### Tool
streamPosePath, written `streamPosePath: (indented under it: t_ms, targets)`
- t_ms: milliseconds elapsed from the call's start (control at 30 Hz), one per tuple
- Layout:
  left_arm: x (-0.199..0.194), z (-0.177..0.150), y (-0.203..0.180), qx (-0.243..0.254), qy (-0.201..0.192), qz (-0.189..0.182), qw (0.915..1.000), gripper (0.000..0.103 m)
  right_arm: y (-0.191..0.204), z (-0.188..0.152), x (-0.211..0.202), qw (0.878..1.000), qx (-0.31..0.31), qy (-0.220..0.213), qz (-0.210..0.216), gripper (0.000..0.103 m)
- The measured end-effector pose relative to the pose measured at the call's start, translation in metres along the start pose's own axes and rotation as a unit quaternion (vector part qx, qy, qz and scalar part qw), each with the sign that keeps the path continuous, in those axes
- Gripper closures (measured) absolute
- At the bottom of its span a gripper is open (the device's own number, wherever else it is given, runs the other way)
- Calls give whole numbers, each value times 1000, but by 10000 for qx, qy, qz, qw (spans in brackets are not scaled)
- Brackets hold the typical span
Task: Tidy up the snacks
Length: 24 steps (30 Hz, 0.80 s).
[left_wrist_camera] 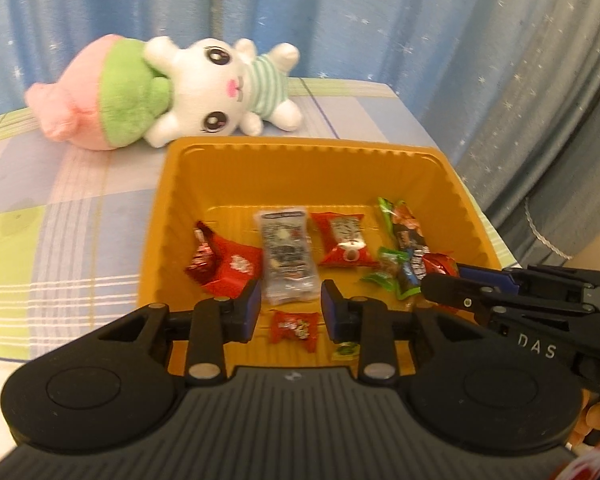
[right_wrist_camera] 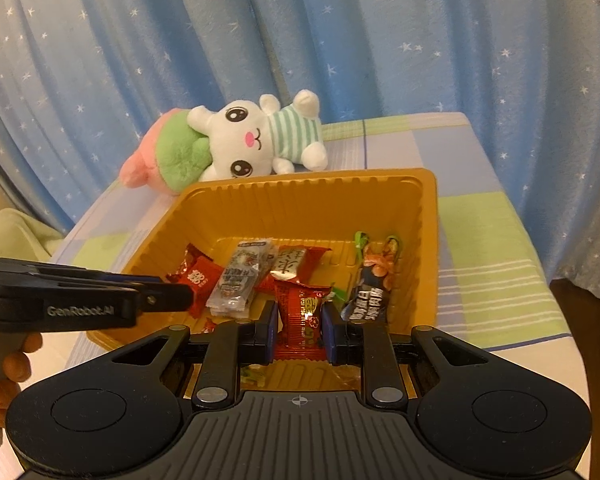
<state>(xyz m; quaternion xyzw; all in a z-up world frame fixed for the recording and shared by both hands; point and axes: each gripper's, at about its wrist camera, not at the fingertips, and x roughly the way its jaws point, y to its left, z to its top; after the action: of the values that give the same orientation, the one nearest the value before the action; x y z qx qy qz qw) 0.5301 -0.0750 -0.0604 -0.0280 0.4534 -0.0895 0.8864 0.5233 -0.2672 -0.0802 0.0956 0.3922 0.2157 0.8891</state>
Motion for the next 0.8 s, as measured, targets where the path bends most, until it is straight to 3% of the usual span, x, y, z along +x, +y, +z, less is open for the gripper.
streamPosePath:
  t_ms: [400, 567, 800]
  targets:
    - [-23, -13, 10, -206, -68, 234, 9995, 63, 12, 5, 12, 10000, -86, 41, 26, 75]
    - [-41, -23, 6, -192, -177, 400, 9989, 55, 10, -2, -6, 9998, 106, -98, 125, 44]
    - [-77, -45, -5, -176, -373, 657, 9970, 34, 9, -25, -44, 9995, 239, -167, 130, 27]
